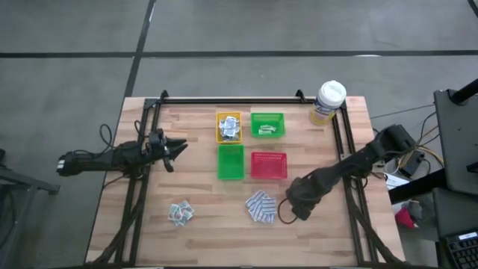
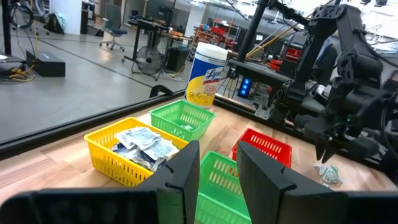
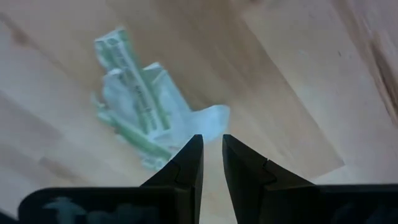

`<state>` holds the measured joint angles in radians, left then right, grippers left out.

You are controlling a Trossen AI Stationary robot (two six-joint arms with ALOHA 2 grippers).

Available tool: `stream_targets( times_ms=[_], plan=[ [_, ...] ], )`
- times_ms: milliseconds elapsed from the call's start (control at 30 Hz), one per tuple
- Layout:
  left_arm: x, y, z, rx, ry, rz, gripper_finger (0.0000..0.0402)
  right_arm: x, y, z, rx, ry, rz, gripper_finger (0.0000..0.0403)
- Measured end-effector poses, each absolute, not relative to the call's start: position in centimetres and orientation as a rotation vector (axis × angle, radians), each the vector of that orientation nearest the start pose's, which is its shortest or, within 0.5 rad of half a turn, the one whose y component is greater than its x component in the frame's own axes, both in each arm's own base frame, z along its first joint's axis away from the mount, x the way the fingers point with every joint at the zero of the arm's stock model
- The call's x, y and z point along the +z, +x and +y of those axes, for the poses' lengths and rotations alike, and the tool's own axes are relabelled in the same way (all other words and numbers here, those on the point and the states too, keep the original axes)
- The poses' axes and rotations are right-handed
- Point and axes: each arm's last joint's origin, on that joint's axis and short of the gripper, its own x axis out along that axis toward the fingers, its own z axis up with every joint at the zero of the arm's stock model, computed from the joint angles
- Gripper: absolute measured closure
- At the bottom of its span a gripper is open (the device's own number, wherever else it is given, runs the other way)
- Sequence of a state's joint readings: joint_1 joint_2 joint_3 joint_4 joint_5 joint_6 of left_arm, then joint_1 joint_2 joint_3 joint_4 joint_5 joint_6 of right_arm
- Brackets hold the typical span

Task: Pick & Place First Aid Supplies
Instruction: Put the green bandage pack into the top green bin

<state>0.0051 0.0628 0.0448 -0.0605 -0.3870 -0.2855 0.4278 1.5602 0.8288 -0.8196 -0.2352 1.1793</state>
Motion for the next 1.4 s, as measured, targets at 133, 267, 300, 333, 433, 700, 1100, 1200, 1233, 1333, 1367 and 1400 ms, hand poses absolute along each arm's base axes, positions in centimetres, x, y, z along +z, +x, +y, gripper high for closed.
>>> stream_targets(
  times_ms=[133, 267, 300, 333, 433, 700, 1100, 1200, 1233, 1333, 1367, 1400],
  plan=[
    [16.8, 9.7, 1.1, 0.400, -0.267, 0.021, 0.0293, 14.2, 21.9, 10.7, -0.483, 0.719, 1.674, 0.0342],
    [16.8, 9.7, 1.1, 0.400, -0.266, 0.021, 0.0293, 13.5, 22.0, 10.8, -0.506, 0.702, 1.696, 0.0343],
    [16.8, 9.7, 1.1, 0.400, -0.266, 0.021, 0.0293, 13.5, 22.0, 10.8, -0.508, 0.701, 1.696, 0.0344],
    [16.8, 9.7, 1.1, 0.400, -0.266, 0.021, 0.0293, 13.4, 22.1, 10.8, -0.509, 0.698, 1.699, 0.0345],
    [16.8, 9.7, 1.1, 0.400, -0.267, 0.021, 0.0293, 13.4, 22.1, 10.8, -0.513, 0.688, 1.694, 0.0349],
    [16.8, 9.7, 1.1, 0.400, -0.267, 0.021, 0.0293, 14.2, 21.8, 10.3, -0.568, 0.656, 1.614, 0.0351],
    [16.8, 9.7, 1.1, 0.400, -0.268, 0.020, 0.0293, 14.5, 21.3, 9.9, -0.591, 0.568, 1.615, 0.0351],
    [16.8, 9.7, 1.1, 0.400, -0.269, 0.020, 0.0293, 14.9, 21.3, 9.9, -0.553, 0.555, 1.608, 0.0351],
    [16.8, 9.7, 1.1, 0.400, -0.269, 0.020, 0.0293, 15.1, 21.3, 9.9, -0.546, 0.557, 1.603, 0.0351],
    [16.8, 9.7, 1.1, 0.400, -0.269, 0.020, 0.0293, 15.8, 21.2, 9.8, -0.528, 0.573, 1.581, 0.0351],
    [16.8, 9.7, 1.1, 0.400, -0.268, 0.020, 0.0293, 16.1, 21.1, 9.8, -0.519, 0.581, 1.570, 0.0351],
    [16.8, 9.7, 1.1, 0.400, -0.268, 0.020, 0.0293, 16.4, 21.0, 9.8, -0.510, 0.588, 1.559, 0.0351]
  ],
)
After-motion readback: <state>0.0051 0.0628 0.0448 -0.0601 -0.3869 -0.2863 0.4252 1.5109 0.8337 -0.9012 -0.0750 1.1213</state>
